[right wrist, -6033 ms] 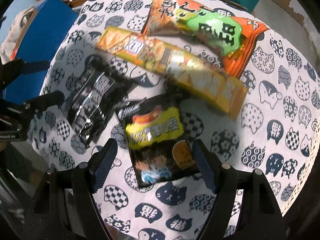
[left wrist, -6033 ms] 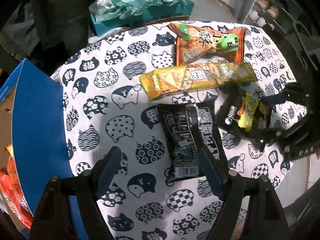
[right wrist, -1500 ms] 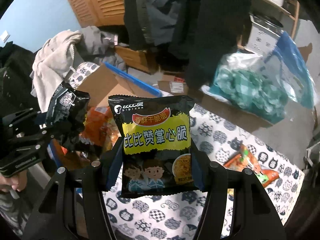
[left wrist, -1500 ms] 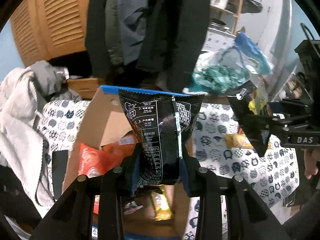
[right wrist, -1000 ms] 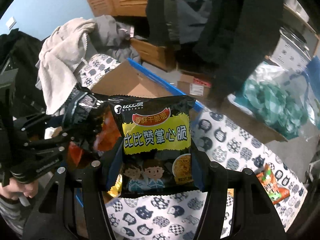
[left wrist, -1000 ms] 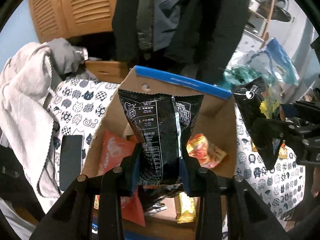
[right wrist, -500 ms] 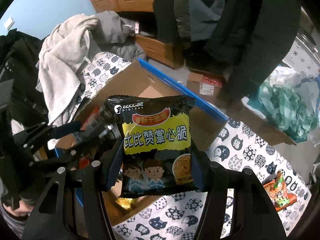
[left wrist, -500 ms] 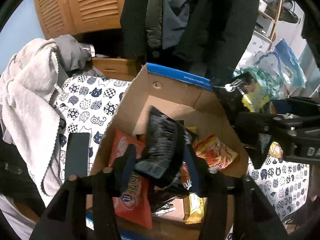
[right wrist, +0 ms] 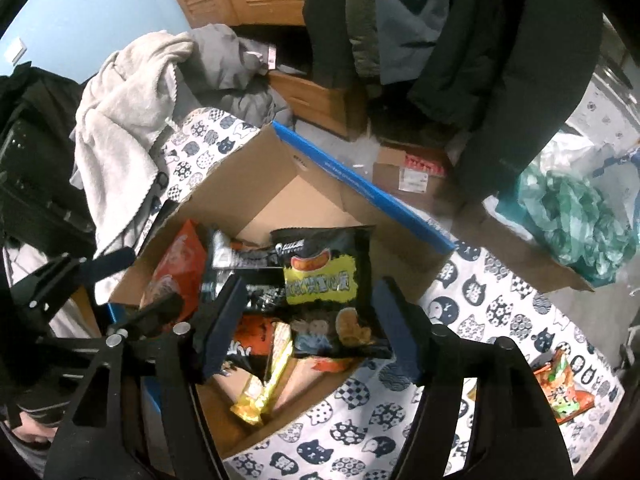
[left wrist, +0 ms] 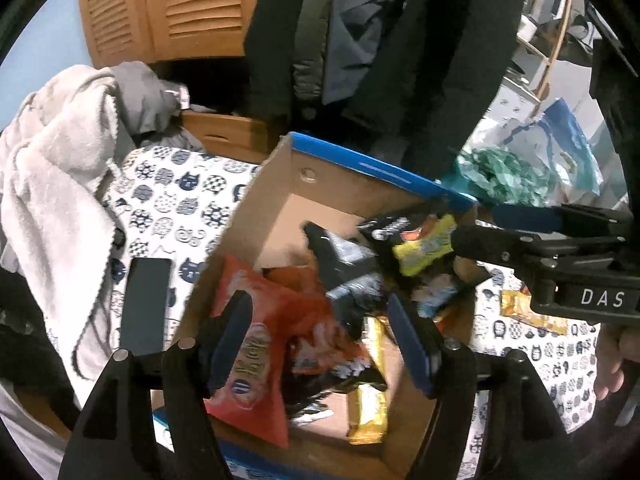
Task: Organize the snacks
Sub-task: 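Open both tools to drop the packets into the box, then move both tools over the yellow wafer bar and orange-green bag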
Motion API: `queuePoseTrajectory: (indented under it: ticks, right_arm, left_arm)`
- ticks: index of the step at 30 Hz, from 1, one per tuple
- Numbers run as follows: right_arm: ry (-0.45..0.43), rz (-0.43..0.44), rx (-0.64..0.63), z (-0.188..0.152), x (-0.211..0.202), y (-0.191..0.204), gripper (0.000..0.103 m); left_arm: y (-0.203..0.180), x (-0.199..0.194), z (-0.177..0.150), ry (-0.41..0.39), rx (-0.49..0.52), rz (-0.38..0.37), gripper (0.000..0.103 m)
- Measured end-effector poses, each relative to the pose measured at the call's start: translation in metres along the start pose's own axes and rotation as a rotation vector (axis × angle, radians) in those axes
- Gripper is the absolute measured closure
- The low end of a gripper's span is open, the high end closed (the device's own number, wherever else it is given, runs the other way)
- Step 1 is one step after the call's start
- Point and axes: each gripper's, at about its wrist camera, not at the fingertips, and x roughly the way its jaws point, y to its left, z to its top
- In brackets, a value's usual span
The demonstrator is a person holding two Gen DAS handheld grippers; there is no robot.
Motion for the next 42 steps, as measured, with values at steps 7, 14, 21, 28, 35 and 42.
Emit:
queuePoseTrajectory:
  ticks: [7, 14, 21, 28, 35, 42]
  right_arm:
    - [-0.032, -0.059, -0.014, -0.017, -0.024, -0.021, 0.028]
    - [-0.020, -0.102, 0.025, -0.046, -0.038, -0.065, 0.028]
    - [-0.019, -0.128, 0.081, -0.074, -0.054, -0.106, 0.028]
    - [-0.026, -0.144, 0.131, -0.097, -0.070, -0.144, 0.028]
    - [0.016, -0.192, 0.153, -0.118, -0.072, -0.183, 0.028]
    - [0.091, -0.251, 0.107, -0.138, -0.065, -0.216, 0.028]
  left_arm:
    - [-0.025, -0.002, -0.004, -0.013, 0.070, -0.012, 0.031]
    - [-0.055, -0.005, -0.005, -0.015, 0.122, -0.033, 0.031]
    - [-0.092, -0.006, -0.006, -0.014, 0.176, -0.058, 0.031]
    - [-0.133, -0.002, -0.014, -0.008, 0.265, -0.061, 0.031]
    - [-0.170, 0.006, -0.019, 0.006, 0.330, -0.072, 0.031]
    - [-0.202, 0.028, -0.020, 0.042, 0.372, -0.089, 0.029]
